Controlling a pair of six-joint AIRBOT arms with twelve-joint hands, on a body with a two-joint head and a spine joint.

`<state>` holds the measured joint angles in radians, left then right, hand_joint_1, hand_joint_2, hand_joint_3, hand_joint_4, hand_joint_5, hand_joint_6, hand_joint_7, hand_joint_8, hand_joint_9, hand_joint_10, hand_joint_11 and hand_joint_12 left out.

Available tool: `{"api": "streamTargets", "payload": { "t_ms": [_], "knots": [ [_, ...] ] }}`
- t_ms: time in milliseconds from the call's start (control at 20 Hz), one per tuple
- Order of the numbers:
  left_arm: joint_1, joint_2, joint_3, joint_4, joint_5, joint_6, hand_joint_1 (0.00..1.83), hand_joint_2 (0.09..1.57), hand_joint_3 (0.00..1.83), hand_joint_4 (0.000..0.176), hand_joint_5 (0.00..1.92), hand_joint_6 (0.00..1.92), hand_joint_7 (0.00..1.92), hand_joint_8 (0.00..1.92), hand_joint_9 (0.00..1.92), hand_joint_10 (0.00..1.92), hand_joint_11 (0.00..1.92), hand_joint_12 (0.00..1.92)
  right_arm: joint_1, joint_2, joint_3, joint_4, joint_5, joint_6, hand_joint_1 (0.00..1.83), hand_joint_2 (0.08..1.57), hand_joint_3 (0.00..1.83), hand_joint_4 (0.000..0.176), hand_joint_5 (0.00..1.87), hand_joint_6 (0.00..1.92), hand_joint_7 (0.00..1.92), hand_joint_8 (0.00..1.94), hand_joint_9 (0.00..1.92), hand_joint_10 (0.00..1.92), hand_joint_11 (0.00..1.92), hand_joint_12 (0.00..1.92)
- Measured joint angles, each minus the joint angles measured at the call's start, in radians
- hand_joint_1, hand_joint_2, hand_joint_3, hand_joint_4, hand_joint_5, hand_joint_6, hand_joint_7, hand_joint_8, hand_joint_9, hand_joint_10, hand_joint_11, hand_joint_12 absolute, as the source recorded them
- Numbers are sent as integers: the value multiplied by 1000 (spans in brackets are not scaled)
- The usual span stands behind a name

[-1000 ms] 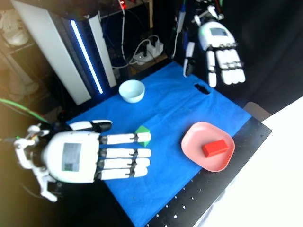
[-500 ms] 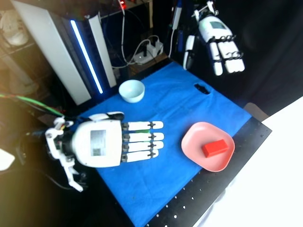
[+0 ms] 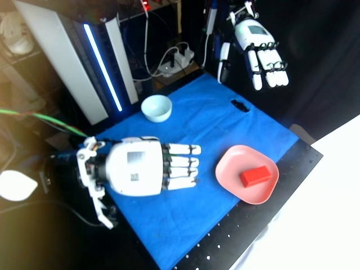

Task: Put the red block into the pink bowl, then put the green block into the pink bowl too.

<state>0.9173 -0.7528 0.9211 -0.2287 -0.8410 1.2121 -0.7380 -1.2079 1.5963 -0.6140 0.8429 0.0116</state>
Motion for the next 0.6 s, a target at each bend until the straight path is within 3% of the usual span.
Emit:
{"api": "streamTargets", "payload": {
  "t_ms": [50, 100, 150, 200, 250, 300, 400, 600],
  "knots": [
    [0, 0, 0, 3, -1, 0, 936, 867, 1, 58, 127, 0, 25, 0, 0, 0, 0, 151, 0, -3, 0, -7, -7, 0, 1039, 932, 0, 20, 821, 2, 1033, 26, 842, 556, 441, 1479],
    [0, 0, 0, 3, -1, 0, 943, 869, 1, 53, 124, 0, 19, 1, 0, 0, 0, 132, 0, -4, 0, -9, -9, 0, 1067, 940, 0, 0, 867, 6, 1107, 42, 845, 712, 437, 1522],
    [0, 0, -2, 1, -1, 0, 948, 865, 0, 50, 128, 2, 19, 2, 0, 0, 0, 128, 0, -6, 0, -12, -12, 0, 1096, 946, 1, 0, 906, 9, 1161, 59, 855, 839, 466, 1573],
    [0, 0, -2, 0, -1, 0, 956, 865, 0, 43, 132, 1, 21, 1, 0, 0, 0, 150, 0, -8, 2, -11, -11, 0, 1320, 981, 11, 0, 977, 12, 1219, 483, 868, 1011, 497, 1627],
    [0, 0, -2, 0, 0, 0, 950, 864, 0, 44, 129, 0, 23, 1, 0, 0, 0, 155, 0, -8, 4, -10, -11, 0, 1279, 1048, 14, 0, 1031, 665, 1106, 790, 885, 1127, 556, 1678],
    [0, 0, -2, 0, -1, 0, 958, 867, 0, 50, 130, 0, 25, 1, 0, 0, 0, 133, 0, -8, 5, -10, -12, 0, 1273, 1083, 5, 0, 1008, 685, 1073, 1043, 936, 1324, 774, 1763],
    [0, 0, -2, 0, -1, 0, 981, 863, 0, 53, 135, 0, 33, 1, 0, 0, 0, 116, 0, -10, 6, -6, -12, 1, 1277, 1082, 0, 0, 1043, 625, 1080, 1089, 991, 1421, 886, 1752],
    [0, -2, -2, 0, -1, 0, 983, 883, 6, 48, 121, 0, 23, 0, 0, 0, 0, 80, 0, -16, 12, -1, -12, 2, 1274, 1065, 0, 0, 1167, 505, 1049, 1122, 857, 1491, 730, 1827]
  ]
}}
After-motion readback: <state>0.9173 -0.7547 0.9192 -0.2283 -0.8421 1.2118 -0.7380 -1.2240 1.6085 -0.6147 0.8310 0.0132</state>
